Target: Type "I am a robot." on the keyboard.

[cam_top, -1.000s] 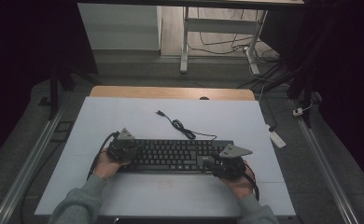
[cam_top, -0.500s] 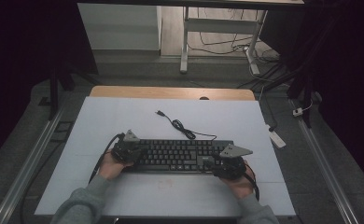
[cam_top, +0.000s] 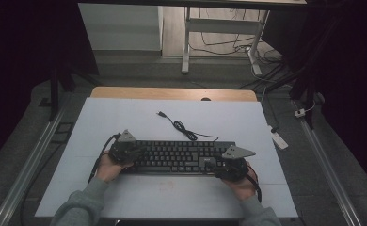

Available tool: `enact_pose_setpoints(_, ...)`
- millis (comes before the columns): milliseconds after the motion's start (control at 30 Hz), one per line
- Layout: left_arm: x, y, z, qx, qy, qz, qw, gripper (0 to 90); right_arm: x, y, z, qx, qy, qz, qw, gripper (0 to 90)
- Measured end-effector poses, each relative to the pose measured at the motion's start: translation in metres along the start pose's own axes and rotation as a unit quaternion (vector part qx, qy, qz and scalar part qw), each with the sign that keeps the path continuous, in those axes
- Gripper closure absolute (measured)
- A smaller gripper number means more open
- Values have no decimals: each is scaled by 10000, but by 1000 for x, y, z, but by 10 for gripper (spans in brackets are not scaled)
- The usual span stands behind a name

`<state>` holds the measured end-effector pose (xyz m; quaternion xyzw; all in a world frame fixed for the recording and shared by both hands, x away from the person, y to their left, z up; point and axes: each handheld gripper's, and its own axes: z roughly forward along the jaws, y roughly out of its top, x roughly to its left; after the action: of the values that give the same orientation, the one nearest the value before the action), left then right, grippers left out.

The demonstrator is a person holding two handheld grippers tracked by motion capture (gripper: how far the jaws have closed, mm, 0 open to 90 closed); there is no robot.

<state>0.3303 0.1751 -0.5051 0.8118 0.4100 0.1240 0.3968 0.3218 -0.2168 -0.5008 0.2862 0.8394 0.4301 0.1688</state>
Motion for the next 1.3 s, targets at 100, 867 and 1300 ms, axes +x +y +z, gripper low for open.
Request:
enact_pose_setpoints(100,0,-1,-12,-101,-172,-51,9998,742,0,1,-1,-15,28,2,10000,521)
enact_pose_setpoints(867,-3,-12,-26,5,-93,-131,9999,308,4,6,0,-91,146,-12,9999,521)
enact_pose_setpoints(1300,-4,-12,-25,44,-176,-66,9998,284,17,22,13,-223,335,-99,9991,520)
